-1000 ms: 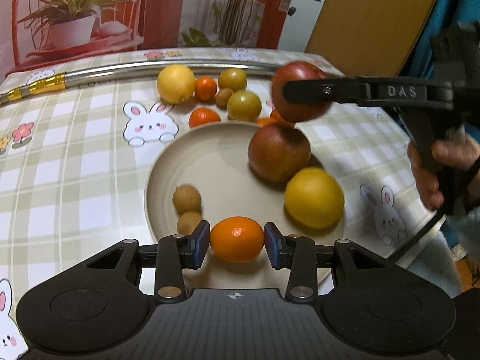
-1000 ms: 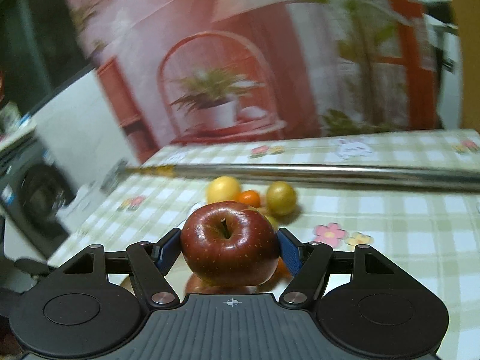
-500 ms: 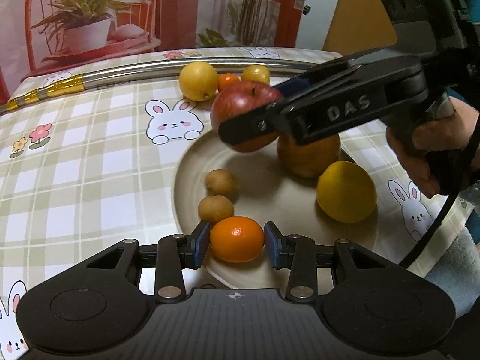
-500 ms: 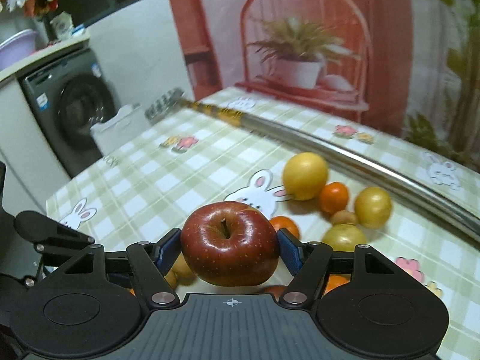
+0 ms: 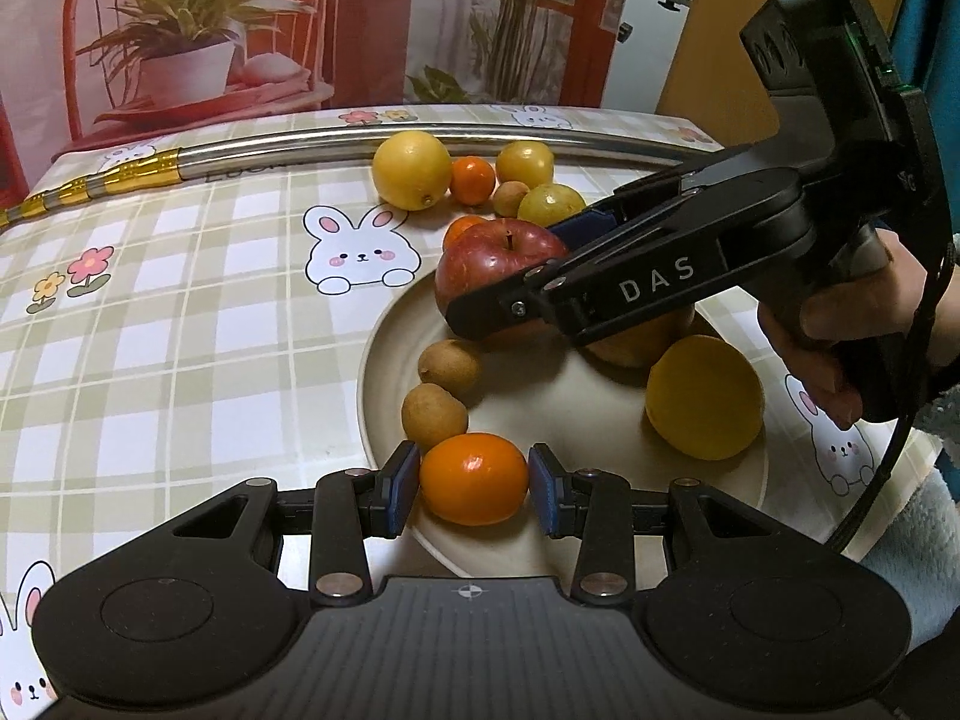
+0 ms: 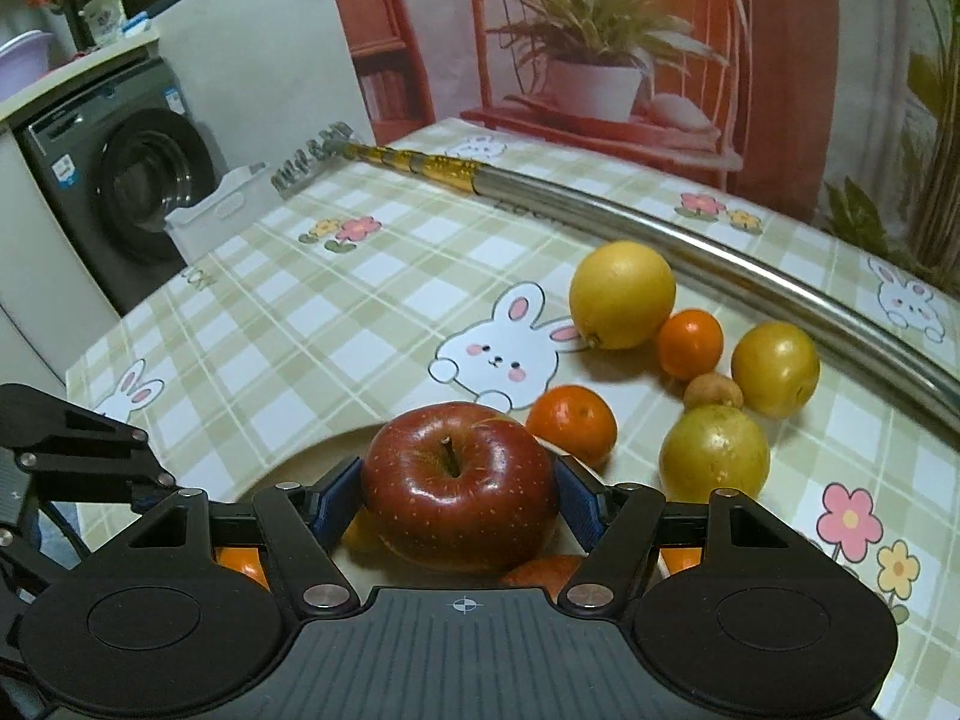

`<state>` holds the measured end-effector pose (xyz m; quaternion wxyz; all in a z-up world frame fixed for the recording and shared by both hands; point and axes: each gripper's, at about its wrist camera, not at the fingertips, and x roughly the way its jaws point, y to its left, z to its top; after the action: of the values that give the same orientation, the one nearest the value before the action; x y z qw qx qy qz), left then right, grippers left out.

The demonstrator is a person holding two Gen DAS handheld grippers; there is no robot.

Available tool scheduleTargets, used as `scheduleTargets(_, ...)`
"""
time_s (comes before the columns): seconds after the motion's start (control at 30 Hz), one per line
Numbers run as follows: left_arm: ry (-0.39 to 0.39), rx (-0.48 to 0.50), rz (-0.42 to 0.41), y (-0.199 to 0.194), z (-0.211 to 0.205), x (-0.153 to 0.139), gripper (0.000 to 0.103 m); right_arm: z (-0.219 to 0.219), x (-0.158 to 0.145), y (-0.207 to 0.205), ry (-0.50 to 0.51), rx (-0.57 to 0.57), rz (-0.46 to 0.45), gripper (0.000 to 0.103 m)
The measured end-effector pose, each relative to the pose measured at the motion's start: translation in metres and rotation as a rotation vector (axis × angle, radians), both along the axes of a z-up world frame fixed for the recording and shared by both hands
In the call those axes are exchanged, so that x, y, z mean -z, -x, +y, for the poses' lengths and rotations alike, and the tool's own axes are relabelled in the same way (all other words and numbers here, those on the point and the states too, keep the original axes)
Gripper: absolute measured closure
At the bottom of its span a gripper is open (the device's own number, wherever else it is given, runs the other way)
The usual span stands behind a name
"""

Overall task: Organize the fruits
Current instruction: 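Lower the apple onto the plate with the right tool while the left tool carries the tangerine over it, then grasp a yellow-green citrus from the pile with the right tool while the left tool holds the tangerine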

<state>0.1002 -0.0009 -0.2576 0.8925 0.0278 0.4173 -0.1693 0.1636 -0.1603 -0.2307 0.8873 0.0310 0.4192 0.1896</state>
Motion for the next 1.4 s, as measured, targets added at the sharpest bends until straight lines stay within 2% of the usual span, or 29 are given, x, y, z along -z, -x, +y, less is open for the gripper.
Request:
scheduleTargets(0.23, 0.014, -0.018, -0.011, -0.001, 0.004, -0.002, 0.061, -0.002, 0.000, 0.000, -0.020, 0.012, 0.009, 0.037)
scheduleTargets(0.4, 0.079, -0.045, -0.017, -0.002, 0.014, -0.009, 0.061, -0.010, -0.006, 0.003, -0.057, 0.039, -0.014, 0.036)
scheduleTargets(0.6, 0.152, -0.081, -0.037, -0.004, 0.030, -0.026, 0.061, -0.029, -0.025, 0.014, -0.103, 0.097, -0.097, 0.036)
scheduleTargets(0.7, 0.174, -0.105, -0.046, -0.010, 0.038, -0.037, 0.061, -0.047, -0.033, 0.023, -0.115, 0.169, -0.148, 0.037)
scheduleTargets(0.83, 0.223, -0.142, -0.014, -0.026, 0.045, -0.047, 0.061, -0.069, -0.038, 0.031, -0.032, 0.331, -0.167, 0.039)
scheduleTargets(0.97, 0.228, -0.143, 0.001, -0.048, 0.040, -0.057, 0.062, -0.099, -0.039, 0.040, -0.055, 0.446, -0.173, 0.040)
scheduleTargets(1.17, 0.280, -0.124, 0.065, -0.094, 0.021, -0.056, 0.062, -0.115, -0.035, 0.048, -0.011, 0.520, -0.174, 0.043)
scheduleTargets(1.4, 0.270, -0.125, 0.194, -0.147, -0.005, -0.031, 0.062, -0.121, -0.027, 0.056, -0.035, 0.549, -0.164, 0.045)
